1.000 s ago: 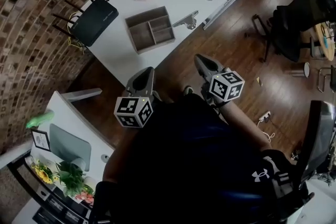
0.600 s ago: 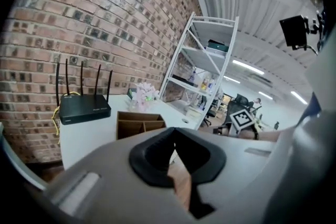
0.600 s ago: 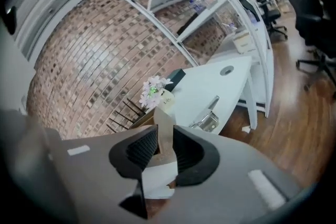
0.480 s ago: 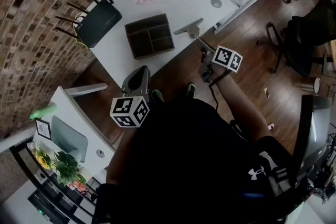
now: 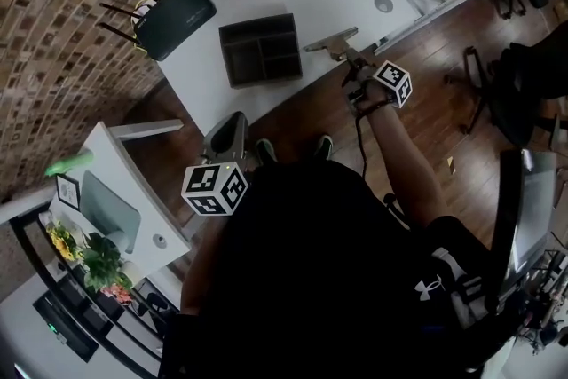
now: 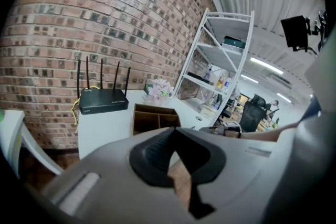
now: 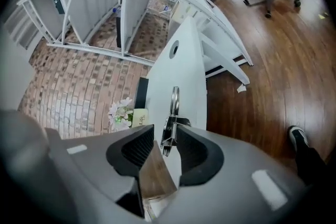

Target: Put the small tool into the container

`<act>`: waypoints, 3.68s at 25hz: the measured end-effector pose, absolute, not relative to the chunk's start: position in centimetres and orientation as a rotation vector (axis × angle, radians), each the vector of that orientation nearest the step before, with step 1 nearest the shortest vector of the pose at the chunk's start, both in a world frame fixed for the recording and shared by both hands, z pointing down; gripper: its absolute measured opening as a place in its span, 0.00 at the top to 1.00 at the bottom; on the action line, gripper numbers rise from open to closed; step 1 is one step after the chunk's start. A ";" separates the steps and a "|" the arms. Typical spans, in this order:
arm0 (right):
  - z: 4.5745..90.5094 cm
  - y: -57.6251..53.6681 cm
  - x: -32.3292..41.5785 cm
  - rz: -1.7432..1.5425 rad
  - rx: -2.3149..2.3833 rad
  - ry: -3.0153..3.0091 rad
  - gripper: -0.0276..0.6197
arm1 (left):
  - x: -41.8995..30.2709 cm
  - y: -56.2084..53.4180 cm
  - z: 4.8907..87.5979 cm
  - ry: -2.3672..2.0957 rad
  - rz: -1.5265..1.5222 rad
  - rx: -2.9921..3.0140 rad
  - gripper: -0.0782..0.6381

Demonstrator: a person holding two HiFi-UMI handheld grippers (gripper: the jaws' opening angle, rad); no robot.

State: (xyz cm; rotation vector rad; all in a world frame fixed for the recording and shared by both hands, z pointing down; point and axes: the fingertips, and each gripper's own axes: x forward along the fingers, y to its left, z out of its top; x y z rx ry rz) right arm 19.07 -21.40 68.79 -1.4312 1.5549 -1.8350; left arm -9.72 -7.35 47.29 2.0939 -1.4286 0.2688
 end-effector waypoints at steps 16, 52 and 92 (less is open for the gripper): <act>70.0 -23.7 17.8 -1.884 -1.449 1.597 0.89 | -12.2 -6.1 47.9 -1.492 0.255 2.031 0.89; 44.5 -21.3 9.9 -0.877 -1.343 2.653 0.93 | -11.0 -7.3 46.7 -1.304 0.164 2.170 0.89; 55.2 -21.0 -1.5 -0.140 -1.178 3.572 0.93 | -16.4 -5.5 47.8 -1.467 0.106 2.021 0.89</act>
